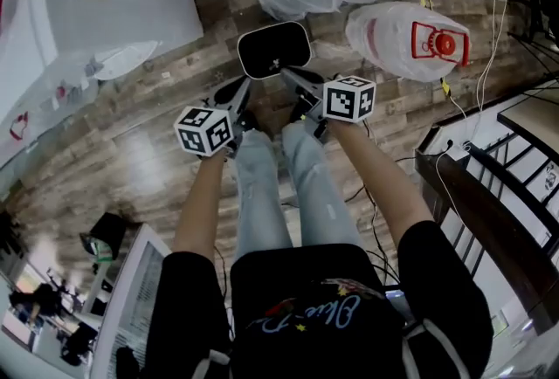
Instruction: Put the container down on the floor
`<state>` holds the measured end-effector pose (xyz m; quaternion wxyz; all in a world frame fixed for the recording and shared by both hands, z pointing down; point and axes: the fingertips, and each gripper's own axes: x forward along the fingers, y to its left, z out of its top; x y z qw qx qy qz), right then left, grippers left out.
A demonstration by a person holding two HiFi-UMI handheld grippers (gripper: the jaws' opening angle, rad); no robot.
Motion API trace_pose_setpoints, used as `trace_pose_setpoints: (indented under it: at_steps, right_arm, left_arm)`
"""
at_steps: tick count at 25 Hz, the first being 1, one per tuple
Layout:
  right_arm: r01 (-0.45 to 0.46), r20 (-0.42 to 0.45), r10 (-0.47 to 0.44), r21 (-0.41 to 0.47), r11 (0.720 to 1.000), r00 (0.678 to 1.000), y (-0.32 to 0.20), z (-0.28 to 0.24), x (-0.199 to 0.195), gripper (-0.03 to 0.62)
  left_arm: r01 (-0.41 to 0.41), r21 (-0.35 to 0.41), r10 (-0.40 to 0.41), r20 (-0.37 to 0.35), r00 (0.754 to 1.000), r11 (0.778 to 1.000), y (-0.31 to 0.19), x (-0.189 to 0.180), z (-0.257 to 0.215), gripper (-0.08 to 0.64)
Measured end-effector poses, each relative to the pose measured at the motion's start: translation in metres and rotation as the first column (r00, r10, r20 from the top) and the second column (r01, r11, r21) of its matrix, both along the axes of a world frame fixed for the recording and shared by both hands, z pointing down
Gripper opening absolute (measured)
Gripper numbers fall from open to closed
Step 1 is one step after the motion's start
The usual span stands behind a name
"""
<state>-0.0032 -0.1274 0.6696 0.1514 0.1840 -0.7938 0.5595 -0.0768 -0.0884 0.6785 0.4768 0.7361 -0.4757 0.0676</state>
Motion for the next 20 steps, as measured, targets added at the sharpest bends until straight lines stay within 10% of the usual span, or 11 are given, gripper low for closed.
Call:
trace_pose_setpoints:
  at_steps: [11,20]
  right_arm:
    - [0.026,-0.085,0.000,0.311,0.950,0.996,-0.004,-0.105,0.010,-0.002]
    - [0.059,-0.098,-0.009,0.523,0.850,0.995,0.004,-0.217,0.019,-0.002]
  left_arm:
    - [-0.050,0.070,0.043,0.103,0.994,0.996,0.008,-0.005,-0.101,0.003]
    - [-0.080,0.182,0.051,0.159,0.986,0.980,0.019,-0.009,-0.207,0.003]
